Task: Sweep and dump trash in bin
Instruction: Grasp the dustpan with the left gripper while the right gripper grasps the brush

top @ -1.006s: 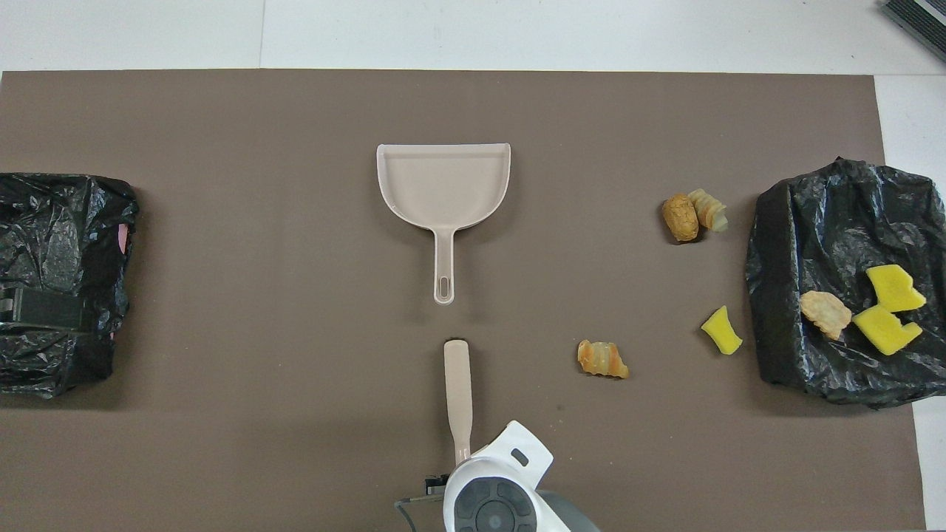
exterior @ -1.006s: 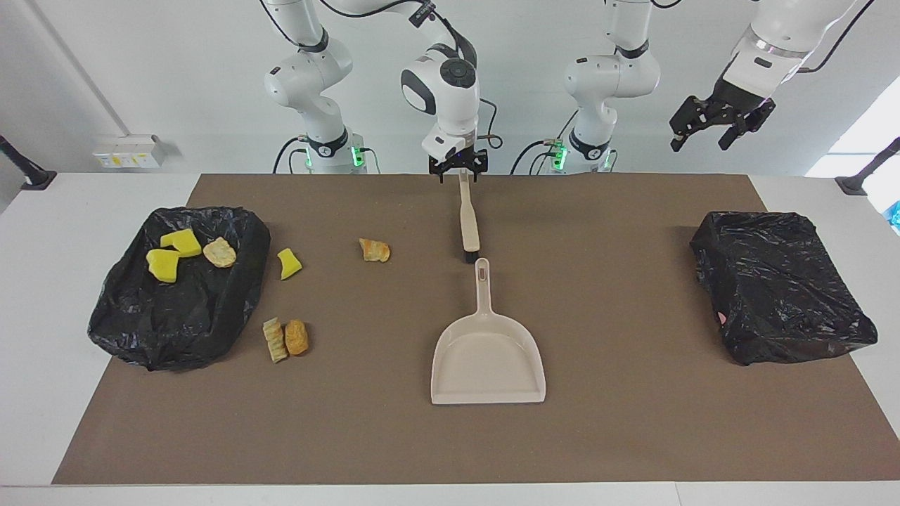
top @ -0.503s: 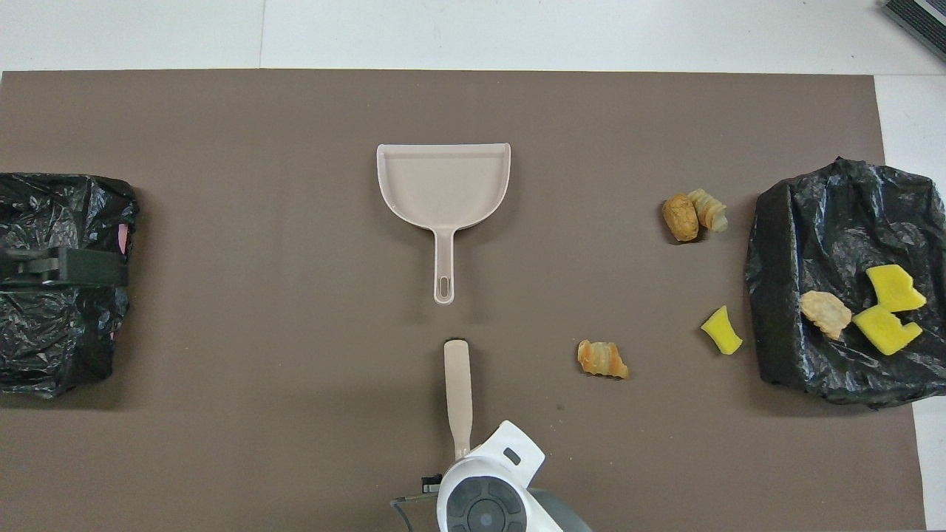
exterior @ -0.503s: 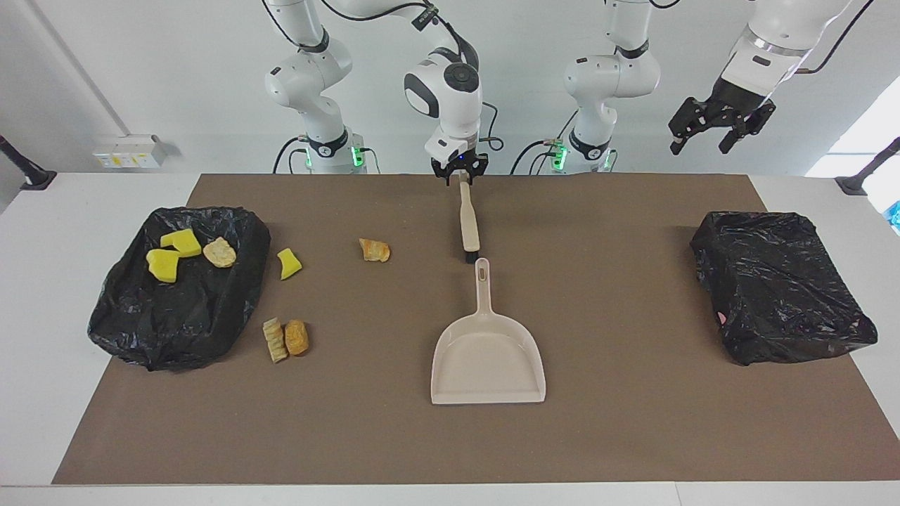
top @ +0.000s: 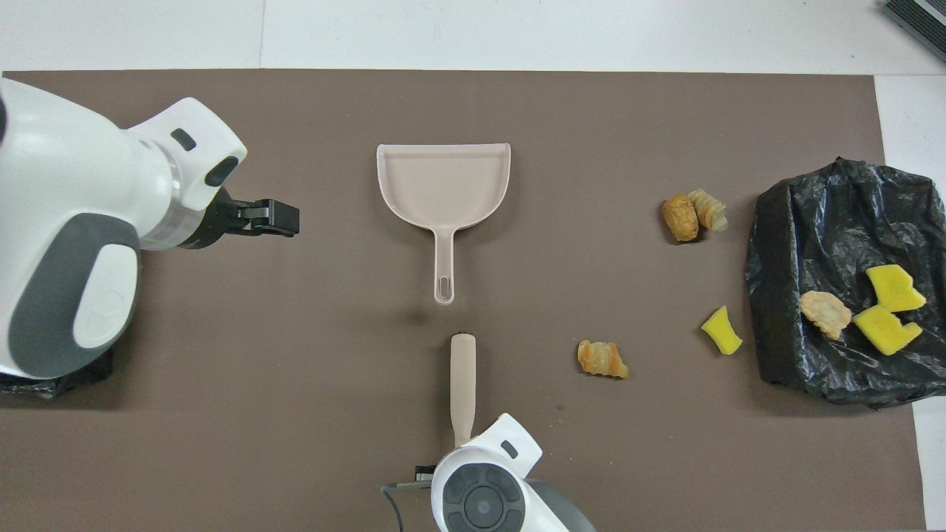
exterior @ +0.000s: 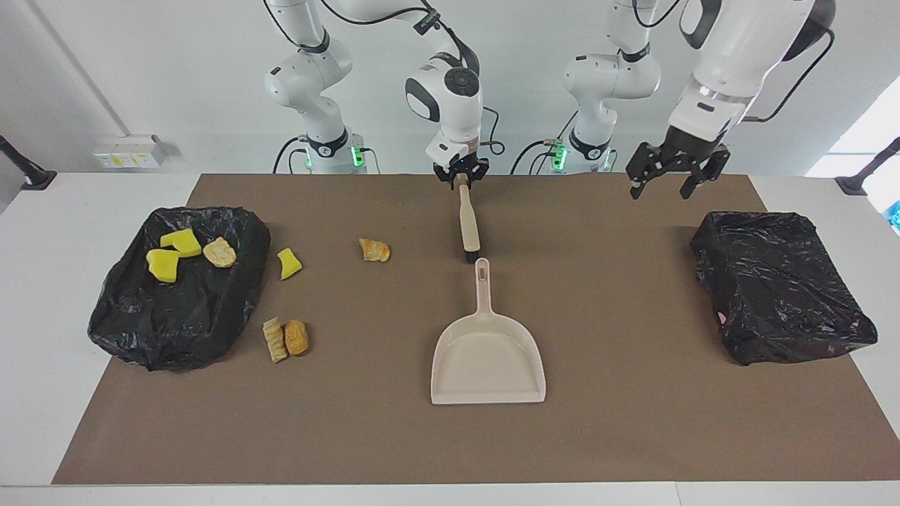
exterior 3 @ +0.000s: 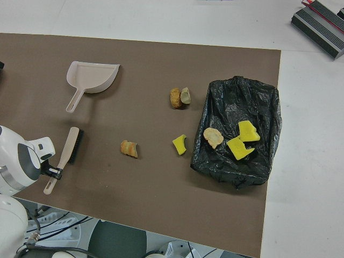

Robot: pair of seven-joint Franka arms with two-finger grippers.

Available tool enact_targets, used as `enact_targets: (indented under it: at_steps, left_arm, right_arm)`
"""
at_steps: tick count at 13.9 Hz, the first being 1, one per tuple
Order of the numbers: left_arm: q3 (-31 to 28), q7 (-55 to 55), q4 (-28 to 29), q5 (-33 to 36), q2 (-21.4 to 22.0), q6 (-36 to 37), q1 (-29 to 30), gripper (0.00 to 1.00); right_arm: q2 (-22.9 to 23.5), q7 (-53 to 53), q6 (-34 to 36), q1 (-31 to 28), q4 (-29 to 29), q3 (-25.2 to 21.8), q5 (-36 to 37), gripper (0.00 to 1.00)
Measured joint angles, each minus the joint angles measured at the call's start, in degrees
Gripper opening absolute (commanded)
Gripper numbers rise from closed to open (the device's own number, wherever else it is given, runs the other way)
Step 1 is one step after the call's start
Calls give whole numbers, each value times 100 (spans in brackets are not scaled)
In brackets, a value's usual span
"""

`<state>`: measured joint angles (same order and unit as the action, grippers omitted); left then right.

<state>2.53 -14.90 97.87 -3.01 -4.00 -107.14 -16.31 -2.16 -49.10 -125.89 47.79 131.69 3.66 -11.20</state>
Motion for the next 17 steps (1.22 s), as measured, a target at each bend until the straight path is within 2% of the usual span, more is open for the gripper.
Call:
enact_targets:
  at_steps: [3,5,8,10,12,15,17]
  left_arm:
    - [14,-1051,-254,2,-703,-369,-606,100]
    - [22,-1407,-438,2,-1178,-656,-1024,100]
    - [27,-1644,-435,2,-1438,-799,-1562,100]
    - [24,-1711,-281,2,-1488,-1005,-1787,100]
    - [24,-1730,-64,2,-1500,-1227,-1902,100]
    - [12,-1730,102,4,-1541,-1485,-1929,100]
    - [-5,-1682,96,66,-1814,-1689,-1928,100]
  right_arm:
    - [-161,-262,806,-491,-355,-49,-5,0]
    - [-287,-742,1093,-849,-412,-69,-7,0]
    - [-302,-1607,1165,-1117,-400,-82,-4,0]
    - [-306,-1704,1403,-1286,-404,-85,98,0]
    - [-383,-1512,1707,-1535,-419,-89,273,0]
    - [-607,-659,2125,-2094,-420,-96,361,0]
    - [-704,84,2336,-2542,-418,-102,449,0]
